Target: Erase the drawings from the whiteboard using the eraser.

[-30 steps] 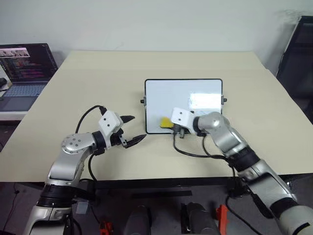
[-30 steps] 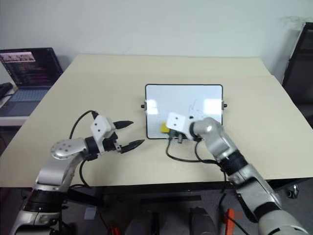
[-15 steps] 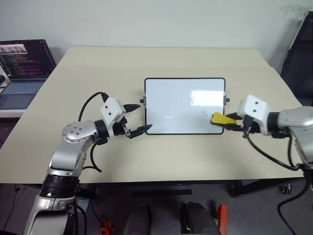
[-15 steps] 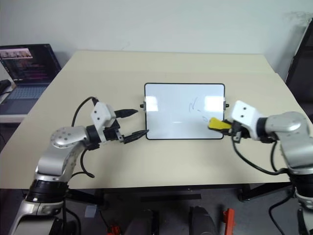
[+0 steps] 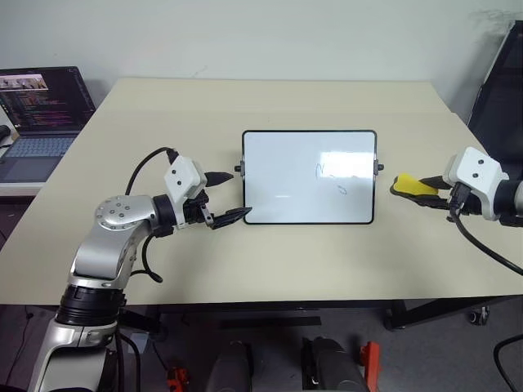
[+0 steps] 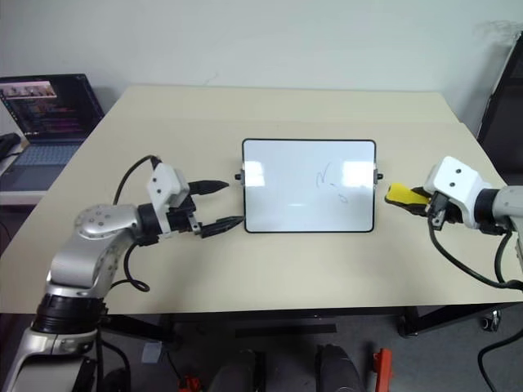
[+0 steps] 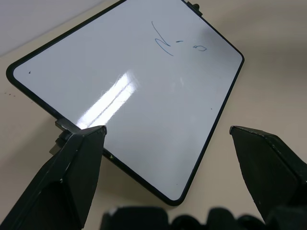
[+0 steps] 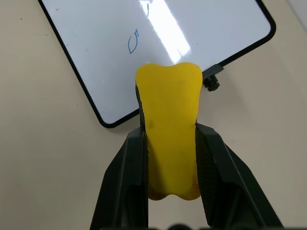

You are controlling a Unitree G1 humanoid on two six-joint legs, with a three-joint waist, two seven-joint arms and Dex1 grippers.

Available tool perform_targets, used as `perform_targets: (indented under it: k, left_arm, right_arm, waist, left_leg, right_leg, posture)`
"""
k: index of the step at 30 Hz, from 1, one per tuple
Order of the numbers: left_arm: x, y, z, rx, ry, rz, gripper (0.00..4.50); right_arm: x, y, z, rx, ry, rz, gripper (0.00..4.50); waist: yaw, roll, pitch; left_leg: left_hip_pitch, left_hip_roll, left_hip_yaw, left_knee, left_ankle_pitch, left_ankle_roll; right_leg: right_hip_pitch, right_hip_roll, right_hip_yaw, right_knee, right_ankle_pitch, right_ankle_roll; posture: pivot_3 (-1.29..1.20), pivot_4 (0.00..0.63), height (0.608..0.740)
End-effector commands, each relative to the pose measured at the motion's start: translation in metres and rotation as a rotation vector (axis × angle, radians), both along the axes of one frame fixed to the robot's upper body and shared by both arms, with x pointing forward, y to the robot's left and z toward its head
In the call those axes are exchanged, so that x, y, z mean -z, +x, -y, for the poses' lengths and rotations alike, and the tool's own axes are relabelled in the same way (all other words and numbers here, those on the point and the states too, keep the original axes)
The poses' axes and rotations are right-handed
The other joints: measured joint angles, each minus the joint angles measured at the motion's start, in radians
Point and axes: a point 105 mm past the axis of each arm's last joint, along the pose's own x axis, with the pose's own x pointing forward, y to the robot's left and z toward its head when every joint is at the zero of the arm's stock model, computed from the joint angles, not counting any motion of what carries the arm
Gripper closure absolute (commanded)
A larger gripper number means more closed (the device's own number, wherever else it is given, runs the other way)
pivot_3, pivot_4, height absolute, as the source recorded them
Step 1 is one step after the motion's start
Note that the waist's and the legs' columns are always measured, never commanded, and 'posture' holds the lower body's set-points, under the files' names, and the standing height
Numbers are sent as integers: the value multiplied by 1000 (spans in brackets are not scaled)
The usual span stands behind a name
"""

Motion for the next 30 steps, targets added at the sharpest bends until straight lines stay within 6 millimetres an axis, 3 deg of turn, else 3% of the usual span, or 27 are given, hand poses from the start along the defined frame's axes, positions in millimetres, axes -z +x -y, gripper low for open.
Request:
perform_targets:
  k: [1, 17, 23, 30]
  left_arm:
    - [-19, -2, -1, 3, 2, 70, 0]
    - [-24, 2, 1, 2, 8, 101, 0]
    - [-25, 2, 5, 15, 2, 98, 0]
    - [-24, 3, 6, 18, 2, 98, 0]
  right_arm:
    - [-16, 3, -1, -11, -15, 65, 3521]
    - [-19, 11, -8, -15, 3, 98, 3521]
    - [-39, 17, -22, -37, 97, 167, 3521]
    - [-40, 19, -23, -41, 92, 165, 3521]
  waist:
    - [0, 0, 0]
    - [1, 0, 0]
    - [-2, 0, 0]
    - [2, 0, 0]
  left_leg:
    - [0, 0, 0, 0, 0, 0]
    - [0, 0, 0, 1, 0, 0]
    - [0, 0, 0, 1, 0, 0]
    - [0, 0, 0, 1, 0, 0]
  right_leg:
    - [0, 0, 0, 0, 0, 0]
    - [0, 0, 0, 1, 0, 0]
    - [1, 0, 0, 1, 0, 0]
    - [1, 0, 0, 1, 1, -1]
  posture:
    - [0, 150, 740]
    - [0, 150, 740]
    - [0, 150, 740]
    - [0, 150, 740]
